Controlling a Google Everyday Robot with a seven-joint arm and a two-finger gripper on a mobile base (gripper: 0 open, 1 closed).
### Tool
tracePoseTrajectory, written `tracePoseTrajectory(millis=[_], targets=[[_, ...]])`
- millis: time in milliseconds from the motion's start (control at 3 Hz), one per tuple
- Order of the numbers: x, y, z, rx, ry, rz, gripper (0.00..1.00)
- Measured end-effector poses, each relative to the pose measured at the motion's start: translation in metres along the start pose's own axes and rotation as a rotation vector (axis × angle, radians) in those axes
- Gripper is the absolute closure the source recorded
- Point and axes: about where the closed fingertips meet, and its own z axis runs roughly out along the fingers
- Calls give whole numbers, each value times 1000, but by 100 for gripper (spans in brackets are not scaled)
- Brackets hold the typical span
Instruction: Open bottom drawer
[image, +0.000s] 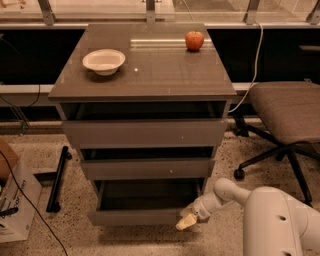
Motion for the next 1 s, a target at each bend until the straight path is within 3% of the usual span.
tracePoseTrajectory(millis=[333,667,1000], targets=[[-7,11,-17,48,-22,-33,14],[-25,17,-34,96,-43,-92,0],[-37,15,-38,109,-54,-129,0]])
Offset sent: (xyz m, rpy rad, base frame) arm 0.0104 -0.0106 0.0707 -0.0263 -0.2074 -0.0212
